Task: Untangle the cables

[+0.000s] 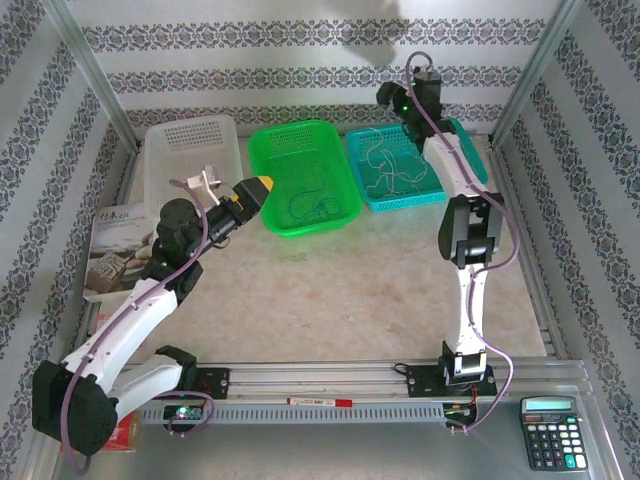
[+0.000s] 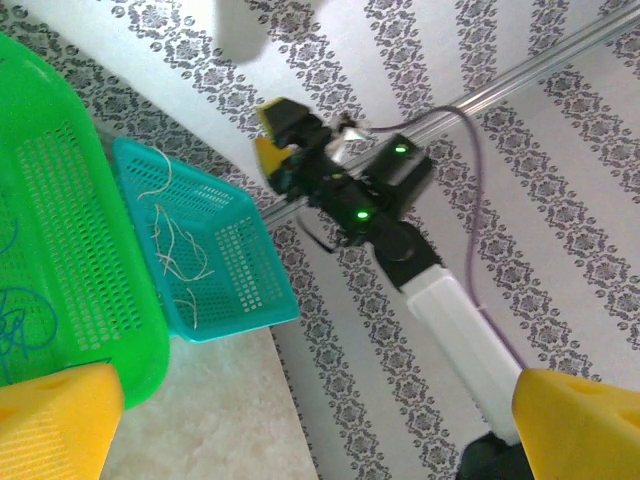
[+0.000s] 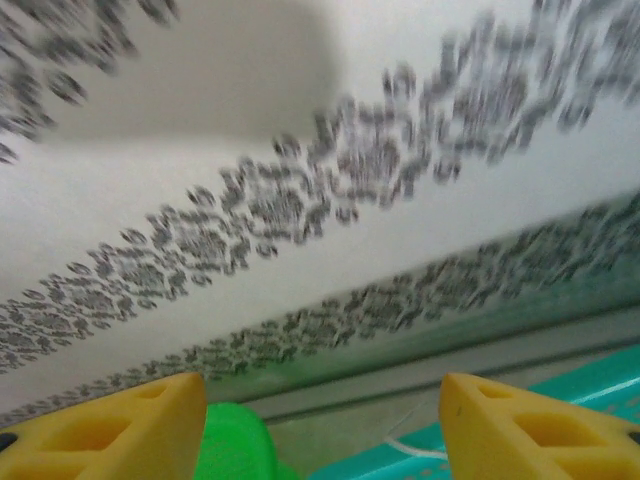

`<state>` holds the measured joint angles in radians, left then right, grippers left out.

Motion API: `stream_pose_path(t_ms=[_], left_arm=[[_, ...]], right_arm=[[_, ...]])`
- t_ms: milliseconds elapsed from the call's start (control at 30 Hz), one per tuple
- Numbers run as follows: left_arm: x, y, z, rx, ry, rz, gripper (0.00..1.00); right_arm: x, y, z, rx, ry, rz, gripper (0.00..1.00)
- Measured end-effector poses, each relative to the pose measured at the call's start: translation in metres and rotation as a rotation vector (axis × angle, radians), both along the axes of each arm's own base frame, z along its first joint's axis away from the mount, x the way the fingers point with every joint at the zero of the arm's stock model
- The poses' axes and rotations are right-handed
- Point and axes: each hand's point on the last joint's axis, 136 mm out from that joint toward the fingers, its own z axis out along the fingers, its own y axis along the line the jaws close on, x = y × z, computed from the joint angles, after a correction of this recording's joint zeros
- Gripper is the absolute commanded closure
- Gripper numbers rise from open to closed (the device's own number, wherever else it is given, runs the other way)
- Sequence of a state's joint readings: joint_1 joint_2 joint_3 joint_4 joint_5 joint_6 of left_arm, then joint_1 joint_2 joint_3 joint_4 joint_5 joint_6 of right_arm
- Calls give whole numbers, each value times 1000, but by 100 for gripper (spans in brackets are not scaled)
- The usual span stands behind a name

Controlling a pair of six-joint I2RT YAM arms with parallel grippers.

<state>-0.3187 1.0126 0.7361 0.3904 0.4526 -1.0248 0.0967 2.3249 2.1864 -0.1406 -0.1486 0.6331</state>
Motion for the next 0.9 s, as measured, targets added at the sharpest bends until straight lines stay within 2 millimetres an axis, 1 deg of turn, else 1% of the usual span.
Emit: stream_pose_path(t_ms=[67,167,233,267,333,433,533,600,733,800,867,900], left_arm=[[2,-2,0,-1,-3,-8,0],[5,-5,-3,1,3,-19,0],[7,-7,-6,1,7,-24,0],[8,-7,-6,2,7,-27,0],[9,-8,-7,2,9,-32,0],[9,-9,-7,1,5,-38,0],[9,-9,-4,-4,-3,-38,0],[9,-9,-4,-5,-7,-38,0],[9,-9,-3,-7,-7,-38,0],[9,-9,-3,-10,-8,-38,0],[9,-9,-2,-16,-7,-38,0],[9,-9,-2,-18,-8,-38,0]], right_arm=[[2,6,-38,50,90,-10,35],[-1,5,-87,100,215,-43,35],[-5,5,-107,119,271,-61,35],[-6,4,-114,127,288,-70,36],[-8,3,-121,137,310,-86,38],[-9,2,-122,157,318,-102,42],[-8,2,-126,173,324,-111,44],[-7,3,-133,178,335,-115,46],[-8,6,-157,181,375,-120,46],[-9,8,-166,182,389,-119,49],[-8,11,-171,183,396,-115,52],[-7,13,-173,184,396,-113,55]])
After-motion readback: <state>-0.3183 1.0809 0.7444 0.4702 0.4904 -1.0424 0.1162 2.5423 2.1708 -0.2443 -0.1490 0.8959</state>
